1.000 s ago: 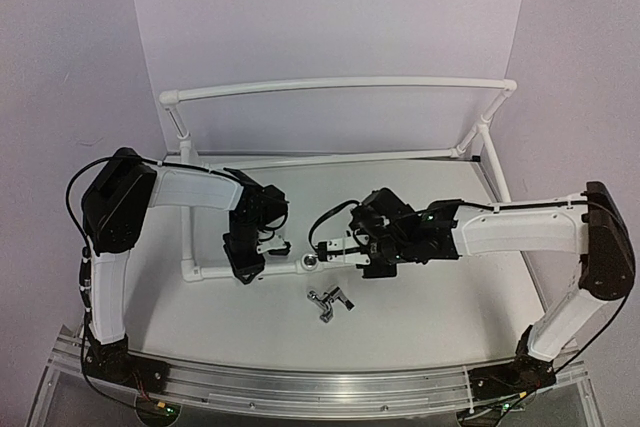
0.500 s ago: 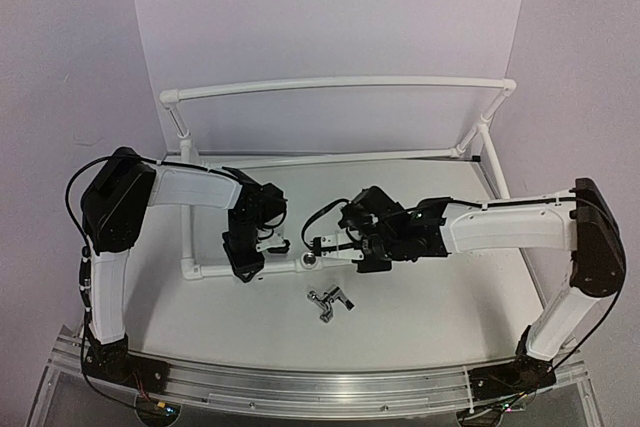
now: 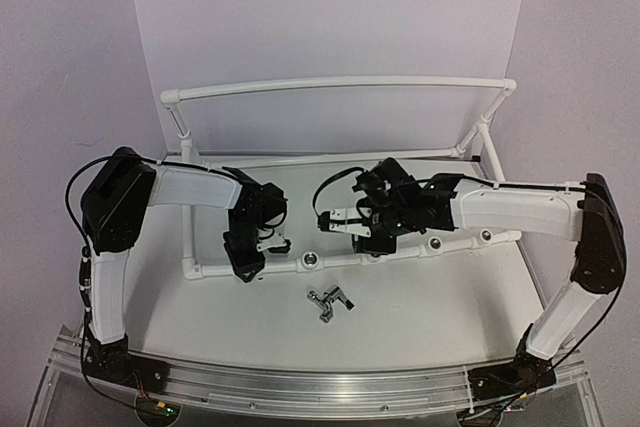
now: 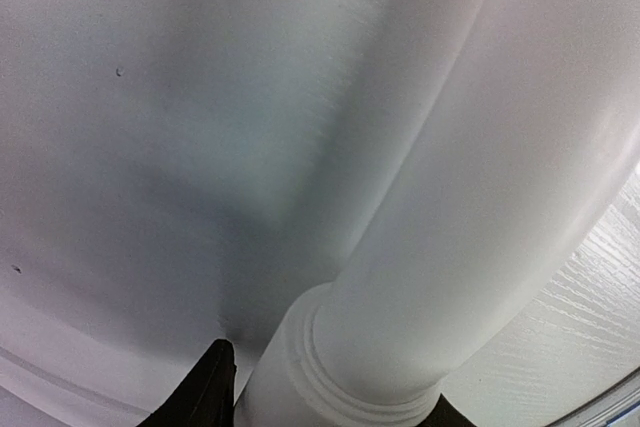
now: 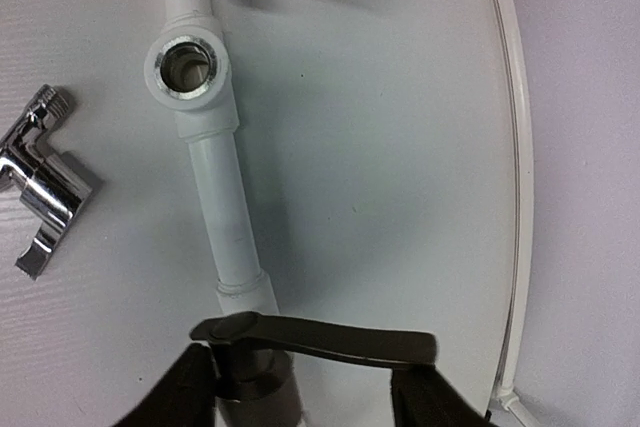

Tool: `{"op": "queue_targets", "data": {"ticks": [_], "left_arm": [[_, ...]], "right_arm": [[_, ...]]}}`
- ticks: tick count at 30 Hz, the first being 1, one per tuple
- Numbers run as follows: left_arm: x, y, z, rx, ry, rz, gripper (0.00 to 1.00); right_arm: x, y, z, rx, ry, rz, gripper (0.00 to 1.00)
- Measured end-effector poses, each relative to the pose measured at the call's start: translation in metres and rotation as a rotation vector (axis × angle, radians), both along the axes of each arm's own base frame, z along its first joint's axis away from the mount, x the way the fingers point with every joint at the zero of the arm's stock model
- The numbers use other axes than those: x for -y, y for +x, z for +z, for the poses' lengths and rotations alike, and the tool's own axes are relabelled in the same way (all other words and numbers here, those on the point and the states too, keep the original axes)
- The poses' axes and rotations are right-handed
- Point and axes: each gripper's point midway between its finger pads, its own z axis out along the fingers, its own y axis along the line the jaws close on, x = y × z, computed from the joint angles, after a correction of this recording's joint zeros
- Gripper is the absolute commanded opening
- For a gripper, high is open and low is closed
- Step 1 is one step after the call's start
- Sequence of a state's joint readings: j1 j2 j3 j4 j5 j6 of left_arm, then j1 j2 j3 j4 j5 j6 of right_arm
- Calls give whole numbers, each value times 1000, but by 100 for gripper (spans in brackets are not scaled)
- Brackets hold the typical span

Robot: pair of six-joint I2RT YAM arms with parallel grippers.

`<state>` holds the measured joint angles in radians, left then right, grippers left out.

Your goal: Install the water faucets

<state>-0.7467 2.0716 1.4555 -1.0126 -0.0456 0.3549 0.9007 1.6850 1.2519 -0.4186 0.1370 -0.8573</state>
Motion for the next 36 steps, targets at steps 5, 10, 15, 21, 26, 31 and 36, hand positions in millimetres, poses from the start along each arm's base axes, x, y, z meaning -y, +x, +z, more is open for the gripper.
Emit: {"op": "queue_targets", "data": {"ticks": [5, 10, 15, 21, 26, 31, 36], "left_arm": [[0, -1, 0, -1, 0, -2, 19], [1, 0, 1, 0, -2, -2, 53], [19, -1, 7, -38, -135, 166, 90], [65, 23, 76, 61, -459, 249, 100], [92, 25, 145, 108, -704, 238, 100], [130, 28, 188, 63, -973, 257, 100], [152, 29, 206, -1, -1123, 282, 100]], "right_arm": [[1, 8, 52, -46, 160, -20, 74], [-4, -1, 104, -83, 314, 7, 76], [16, 6, 119, -225, 400, -46, 76], [78, 29, 103, -361, 434, -202, 72], [99, 4, 53, -490, 352, -225, 66], [113, -10, 6, -591, 262, -256, 59], [133, 10, -37, -639, 210, -362, 62]]}}
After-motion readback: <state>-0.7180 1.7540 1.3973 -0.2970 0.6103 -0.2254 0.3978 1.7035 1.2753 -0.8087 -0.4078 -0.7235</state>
